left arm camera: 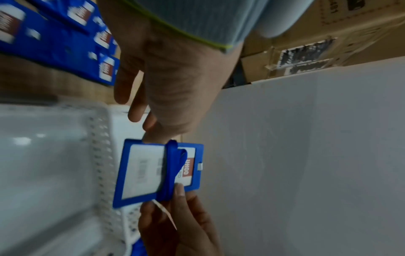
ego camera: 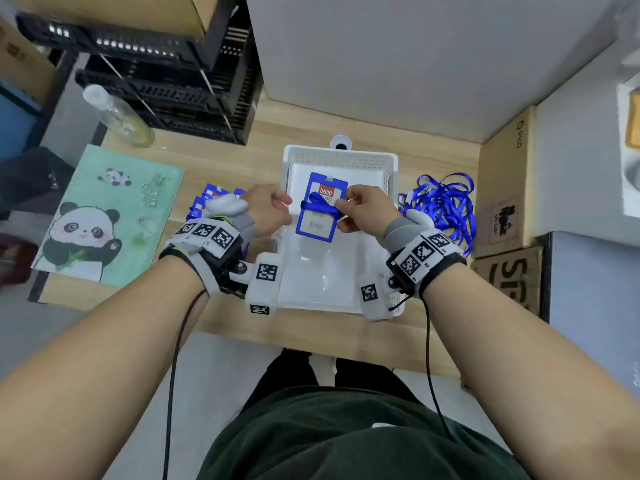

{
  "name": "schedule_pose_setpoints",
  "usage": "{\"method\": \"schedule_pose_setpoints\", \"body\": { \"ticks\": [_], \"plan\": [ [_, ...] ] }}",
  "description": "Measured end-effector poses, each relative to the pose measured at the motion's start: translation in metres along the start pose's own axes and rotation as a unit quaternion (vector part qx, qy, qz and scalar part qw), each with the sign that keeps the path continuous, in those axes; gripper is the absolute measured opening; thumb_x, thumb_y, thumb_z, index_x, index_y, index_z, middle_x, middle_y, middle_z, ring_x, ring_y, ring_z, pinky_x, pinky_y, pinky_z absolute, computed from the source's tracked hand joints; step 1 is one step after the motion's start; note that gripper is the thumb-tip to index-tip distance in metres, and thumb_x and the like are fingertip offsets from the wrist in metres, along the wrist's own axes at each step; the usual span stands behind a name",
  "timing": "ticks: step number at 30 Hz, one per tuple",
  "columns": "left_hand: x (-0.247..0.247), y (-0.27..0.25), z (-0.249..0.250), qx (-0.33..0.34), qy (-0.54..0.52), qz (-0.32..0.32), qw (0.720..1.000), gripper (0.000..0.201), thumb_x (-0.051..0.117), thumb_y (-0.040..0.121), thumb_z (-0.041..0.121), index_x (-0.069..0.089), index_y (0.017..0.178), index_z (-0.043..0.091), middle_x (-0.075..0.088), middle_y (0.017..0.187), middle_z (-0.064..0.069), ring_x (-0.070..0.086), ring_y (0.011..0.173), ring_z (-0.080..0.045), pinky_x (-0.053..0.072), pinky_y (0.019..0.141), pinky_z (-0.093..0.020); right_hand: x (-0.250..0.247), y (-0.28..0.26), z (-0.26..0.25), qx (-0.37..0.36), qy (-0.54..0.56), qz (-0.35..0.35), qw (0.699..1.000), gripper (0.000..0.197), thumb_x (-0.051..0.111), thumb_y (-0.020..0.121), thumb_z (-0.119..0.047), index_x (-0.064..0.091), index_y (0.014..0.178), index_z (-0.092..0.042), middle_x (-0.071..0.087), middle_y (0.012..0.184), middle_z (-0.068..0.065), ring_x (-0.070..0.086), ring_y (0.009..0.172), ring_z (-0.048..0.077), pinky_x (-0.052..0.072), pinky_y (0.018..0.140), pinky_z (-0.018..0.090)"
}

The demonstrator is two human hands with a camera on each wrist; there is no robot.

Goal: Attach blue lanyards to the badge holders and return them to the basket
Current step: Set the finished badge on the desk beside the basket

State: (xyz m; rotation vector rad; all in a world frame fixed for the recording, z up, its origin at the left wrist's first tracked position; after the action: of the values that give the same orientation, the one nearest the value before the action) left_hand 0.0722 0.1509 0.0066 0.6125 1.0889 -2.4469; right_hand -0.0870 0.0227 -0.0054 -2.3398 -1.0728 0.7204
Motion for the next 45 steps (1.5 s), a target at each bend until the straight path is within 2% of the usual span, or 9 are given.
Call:
{"method": "schedule_pose_setpoints", "body": {
  "ticks": [3, 7, 12, 20, 28, 32, 37, 41, 45],
  "plan": [
    [0.011, 0.004, -0.047, -0.037, 0.085, 0.022, 0.995, 0.034, 0.062, 0.081, 0.008, 0.062, 0.114, 0.017, 0.069, 0.103, 0.0, 0.063, 0.1, -0.021, 0.05, 0.09, -0.031, 0.033, 0.009, 0.038, 0.041, -0.05, -0.039, 0.997, 0.013, 0.06, 0.094, -0.018, 0.056, 0.082, -0.014, 0.069, 0.079, 0.004, 0.07, 0.069, 0.027, 0.06, 0.079, 0.046],
    [0.03, 0.01, -0.074, -0.043, 0.143, -0.006, 0.989, 0.051, 0.067, 0.084, 0.018, 0.048, 0.131, 0.014, 0.064, 0.116, -0.007, 0.059, 0.1, -0.023, 0.046, 0.08, -0.032, 0.057, 0.018, 0.066, 0.077, -0.071, -0.055, 0.993, 0.008, 0.059, 0.096, -0.021, 0.059, 0.095, -0.012, 0.071, 0.094, 0.009, 0.07, 0.072, 0.022, 0.061, 0.076, 0.04],
    [0.041, 0.011, -0.086, -0.003, 0.177, -0.022, 0.984, 0.064, 0.075, 0.072, 0.028, 0.045, 0.129, 0.022, 0.068, 0.108, -0.003, 0.065, 0.091, -0.024, 0.056, 0.081, -0.043, 0.078, 0.029, 0.086, 0.109, -0.116, -0.055, 0.986, 0.017, 0.06, 0.095, -0.024, 0.061, 0.106, -0.011, 0.069, 0.104, 0.01, 0.073, 0.08, 0.024, 0.062, 0.076, 0.038],
    [0.043, 0.027, -0.092, 0.015, 0.18, -0.047, 0.983, 0.063, 0.072, 0.079, 0.016, 0.042, 0.134, 0.019, 0.065, 0.114, -0.005, 0.063, 0.098, -0.027, 0.054, 0.084, -0.042, 0.089, 0.05, 0.087, 0.131, -0.136, -0.008, 0.982, 0.011, 0.06, 0.095, -0.025, 0.059, 0.097, -0.014, 0.07, 0.098, 0.008, 0.072, 0.072, 0.02, 0.061, 0.067, 0.03],
    [0.032, 0.032, -0.106, 0.008, 0.111, -0.03, 0.993, 0.054, 0.066, 0.086, 0.037, 0.045, 0.134, 0.024, 0.065, 0.108, 0.002, 0.061, 0.096, -0.018, 0.05, 0.082, -0.032, 0.095, 0.059, 0.093, 0.15, -0.102, 0.057, 0.982, 0.019, 0.065, 0.092, -0.017, 0.052, 0.078, -0.015, 0.07, 0.098, 0.011, 0.069, 0.07, 0.021, 0.056, 0.049, 0.021],
    [0.01, 0.033, -0.123, -0.019, 0.105, 0.01, 0.994, 0.029, 0.05, 0.096, 0.029, 0.053, 0.123, 0.021, 0.066, 0.101, 0.001, 0.061, 0.09, -0.023, 0.05, 0.087, -0.037, 0.09, 0.052, 0.087, 0.167, -0.075, 0.062, 0.981, 0.017, 0.068, 0.09, -0.023, 0.054, 0.09, -0.014, 0.071, 0.096, 0.01, 0.071, 0.07, 0.021, 0.061, 0.063, 0.029],
    [-0.036, 0.036, -0.151, -0.055, 0.083, 0.086, 0.991, 0.024, 0.053, 0.093, 0.014, 0.056, 0.117, 0.012, 0.059, 0.078, 0.001, 0.057, 0.081, -0.023, 0.046, 0.073, -0.033, 0.085, 0.039, 0.038, 0.112, -0.111, 0.101, 0.982, 0.02, 0.063, 0.085, -0.02, 0.052, 0.07, -0.015, 0.065, 0.073, 0.009, 0.065, 0.06, 0.025, 0.06, 0.078, 0.043],
    [-0.071, 0.036, -0.178, -0.076, 0.087, 0.148, 0.982, 0.03, 0.057, 0.087, 0.011, 0.055, 0.116, 0.007, 0.06, 0.107, -0.012, 0.056, 0.093, -0.03, 0.041, 0.074, -0.033, 0.126, 0.034, -0.014, 0.041, -0.074, 0.061, 0.995, 0.01, 0.065, 0.084, -0.018, 0.058, 0.077, -0.014, 0.066, 0.069, 0.002, 0.069, 0.056, 0.019, 0.06, 0.066, 0.031],
    [-0.079, 0.035, -0.21, -0.129, 0.11, 0.139, 0.976, 0.04, 0.067, 0.083, 0.017, 0.053, 0.12, 0.01, 0.058, 0.119, -0.013, 0.058, 0.1, -0.03, 0.046, 0.084, -0.035, 0.188, 0.043, -0.024, 0.07, -0.111, -0.03, 0.991, 0.014, 0.067, 0.084, -0.019, 0.054, 0.082, -0.015, 0.072, 0.082, 0.004, 0.074, 0.076, 0.022, 0.061, 0.079, 0.039]
  ]
}}
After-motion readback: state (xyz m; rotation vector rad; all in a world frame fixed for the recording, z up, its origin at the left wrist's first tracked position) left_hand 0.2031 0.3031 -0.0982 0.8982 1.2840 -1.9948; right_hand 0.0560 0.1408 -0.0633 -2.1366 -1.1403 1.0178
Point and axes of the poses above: each hand's wrist, its own y-axis towards the middle knuckle, its own x-axis out of the palm, z = x × y, the point moved 6 cm from there along y, towards the middle knuckle
